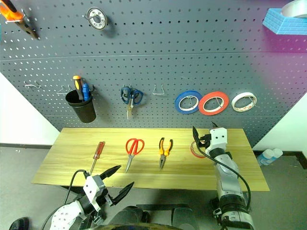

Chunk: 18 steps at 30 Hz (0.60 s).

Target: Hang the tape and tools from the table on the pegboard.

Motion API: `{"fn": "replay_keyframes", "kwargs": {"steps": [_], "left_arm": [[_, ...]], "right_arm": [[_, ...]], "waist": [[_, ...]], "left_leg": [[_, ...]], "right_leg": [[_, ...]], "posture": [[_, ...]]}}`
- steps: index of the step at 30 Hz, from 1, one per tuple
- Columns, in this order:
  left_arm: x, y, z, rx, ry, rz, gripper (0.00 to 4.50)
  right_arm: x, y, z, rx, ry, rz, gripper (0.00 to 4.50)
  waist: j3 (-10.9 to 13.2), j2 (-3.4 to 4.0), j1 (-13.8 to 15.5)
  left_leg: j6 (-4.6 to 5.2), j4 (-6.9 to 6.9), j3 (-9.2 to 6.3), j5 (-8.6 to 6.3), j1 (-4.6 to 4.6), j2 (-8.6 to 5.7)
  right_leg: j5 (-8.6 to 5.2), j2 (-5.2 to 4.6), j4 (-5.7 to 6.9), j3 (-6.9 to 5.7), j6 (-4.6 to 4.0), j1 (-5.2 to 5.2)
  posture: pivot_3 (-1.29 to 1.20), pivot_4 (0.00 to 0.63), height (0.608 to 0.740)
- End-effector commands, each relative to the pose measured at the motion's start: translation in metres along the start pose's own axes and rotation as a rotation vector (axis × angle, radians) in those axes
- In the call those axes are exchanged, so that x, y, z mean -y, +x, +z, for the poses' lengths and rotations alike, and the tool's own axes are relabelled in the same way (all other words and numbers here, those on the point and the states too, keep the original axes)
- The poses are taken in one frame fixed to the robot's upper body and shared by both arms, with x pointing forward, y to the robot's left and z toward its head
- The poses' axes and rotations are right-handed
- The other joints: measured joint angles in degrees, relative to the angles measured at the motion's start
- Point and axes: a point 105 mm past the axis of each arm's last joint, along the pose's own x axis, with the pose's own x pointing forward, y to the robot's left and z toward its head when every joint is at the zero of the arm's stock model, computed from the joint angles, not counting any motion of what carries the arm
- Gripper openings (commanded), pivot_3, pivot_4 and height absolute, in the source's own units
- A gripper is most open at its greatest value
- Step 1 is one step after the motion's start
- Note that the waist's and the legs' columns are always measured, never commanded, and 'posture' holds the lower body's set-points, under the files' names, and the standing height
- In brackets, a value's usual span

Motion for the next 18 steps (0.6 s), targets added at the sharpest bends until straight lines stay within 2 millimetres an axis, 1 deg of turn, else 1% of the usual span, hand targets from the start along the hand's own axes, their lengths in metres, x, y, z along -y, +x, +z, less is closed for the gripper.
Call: {"fn": "replay_keyframes", "kwargs": {"steps": [1, 2, 4, 8, 11, 14, 18], "left_arm": [[-0.002, 0.000, 0.012, 0.034, 0.070, -0.015, 4.47], [-0.003, 0.000, 0.013, 0.033, 0.088, -0.010, 4.47], [-0.003, -0.001, 0.013, 0.042, 0.070, -0.011, 4.47], [-0.002, -0.002, 0.016, 0.055, 0.087, -0.005, 4.47], [0.000, -0.002, 0.016, 0.061, 0.067, -0.007, 4.47], [0.001, -0.003, 0.017, 0.062, 0.074, 0.001, 4.47], [0.003, -0.003, 0.020, 0.069, 0.081, 0.013, 4.47]], "right_arm": [[0.003, 0.007, 0.012, 0.033, -0.024, 0.033, 4.50], [0.003, 0.007, 0.012, 0.030, -0.030, 0.041, 4.50], [0.003, 0.009, 0.010, 0.000, -0.060, 0.067, 4.50], [0.006, 0.010, -0.006, -0.116, -0.103, 0.112, 4.50], [0.006, 0.010, -0.014, -0.175, -0.090, 0.141, 4.50], [0.002, 0.012, -0.017, -0.222, -0.069, 0.188, 4.50], [-0.002, 0.014, -0.026, -0.313, -0.086, 0.237, 4.50]], "waist": [[0.0, 0.00, 0.0], [0.0, 0.00, 0.0], [0.0, 0.00, 0.0], [0.0, -0.01, 0.1], [0.1, -0.02, 0.2], [0.2, -0.03, 0.2], [0.7, -0.12, 0.3]], "left_leg": [[0.00, 0.00, 0.01, 0.00, 0.00, 0.00], [0.00, 0.00, 0.01, 0.00, 0.00, 0.00], [0.00, 0.00, 0.01, 0.00, 0.00, 0.00], [0.00, 0.00, 0.01, 0.00, 0.00, 0.00], [0.01, 0.00, 0.01, 0.00, -0.01, 0.00], [0.01, 0.00, 0.01, 0.00, -0.03, 0.00], [0.01, 0.00, 0.01, 0.00, -0.04, 0.00]], "right_leg": [[0.00, 0.00, 0.00, 0.01, 0.00, 0.00], [0.00, 0.00, 0.00, 0.02, 0.00, 0.01], [0.00, 0.00, 0.00, 0.02, 0.00, 0.00], [0.00, -0.01, 0.00, 0.03, -0.01, 0.00], [0.00, -0.01, 0.00, 0.03, -0.01, 0.01], [-0.01, -0.02, -0.01, 0.03, -0.02, 0.00], [-0.02, -0.03, -0.01, 0.04, -0.04, -0.01]], "posture": [[-0.06, 0.010, 0.740], [-0.06, 0.010, 0.740], [-0.05, 0.015, 0.740], [-0.03, 0.031, 0.740], [-0.02, 0.045, 0.740], [-0.01, 0.056, 0.740], [0.01, 0.074, 0.740]]}}
